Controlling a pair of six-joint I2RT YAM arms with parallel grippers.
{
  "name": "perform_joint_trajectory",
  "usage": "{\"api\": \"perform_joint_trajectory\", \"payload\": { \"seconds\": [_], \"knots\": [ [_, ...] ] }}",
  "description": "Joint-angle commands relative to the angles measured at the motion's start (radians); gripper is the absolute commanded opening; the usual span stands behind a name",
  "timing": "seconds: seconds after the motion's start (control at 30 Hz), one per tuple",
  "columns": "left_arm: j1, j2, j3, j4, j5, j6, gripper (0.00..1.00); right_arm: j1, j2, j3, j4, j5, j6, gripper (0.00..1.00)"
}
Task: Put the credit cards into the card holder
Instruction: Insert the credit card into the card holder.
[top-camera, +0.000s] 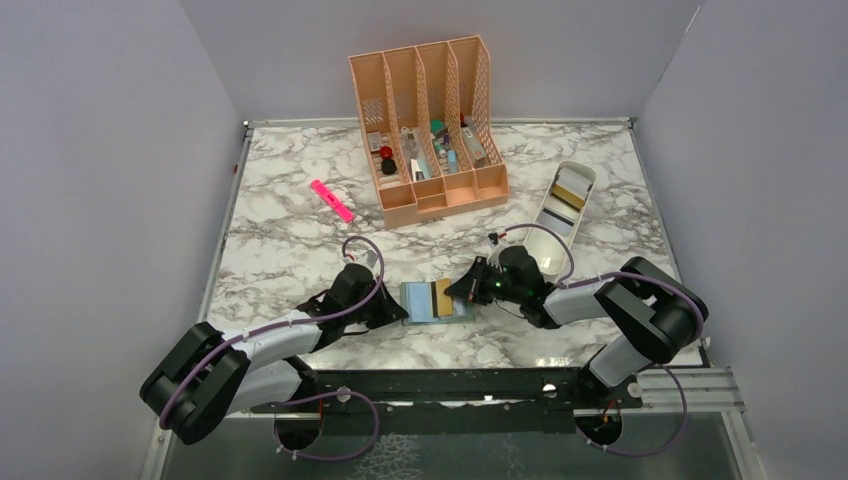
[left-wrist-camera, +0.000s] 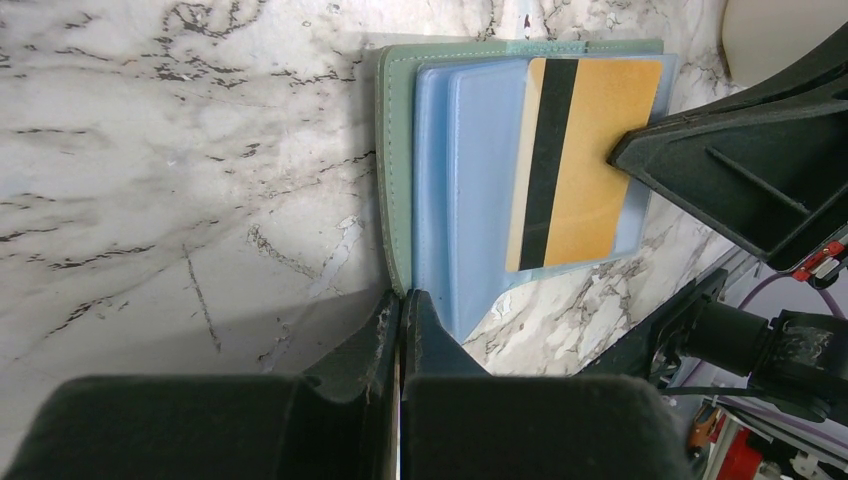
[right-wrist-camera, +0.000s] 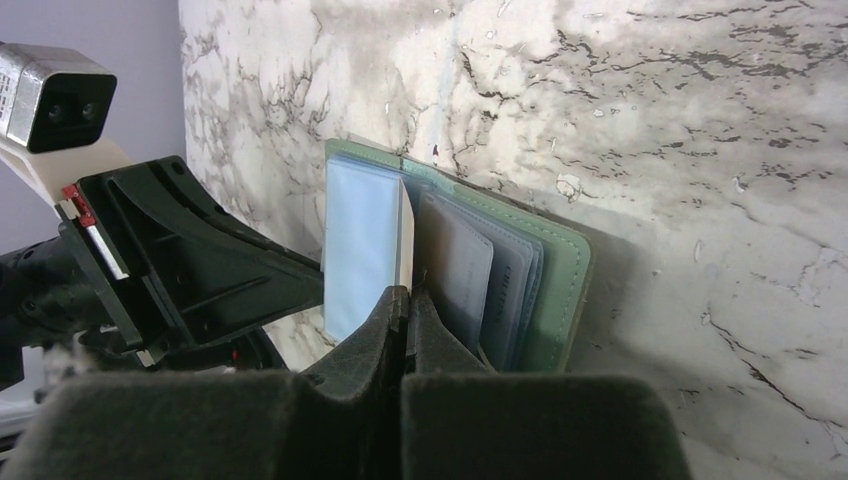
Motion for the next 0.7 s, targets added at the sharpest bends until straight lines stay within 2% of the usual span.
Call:
{"api": "perform_joint_trajectory", "payload": {
  "seconds": [0.0,0.33,0.53,0.67],
  "knots": [
    [0.003,-0.002,-0.004,0.004,-0.017,0.018,0.00,0.012,0.018,-0.006,0.001,-0.015,0.007,0.01],
    [0.004,-0.015,0.008,-0.019,-0.022,0.027,0.00,0.012,-0.046,0.002,-0.123,0.027,-0.019,0.01],
    [0.004,-0.012,0.000,-0.001,-0.020,0.019,0.00,0.017,0.037,-0.018,0.009,-0.030,0.017,0.02],
    [0.003,-0.010,-0.001,0.007,-0.016,0.012,0.00,0.021,0.056,0.001,0.012,-0.028,0.030,0.06]
  ]
}}
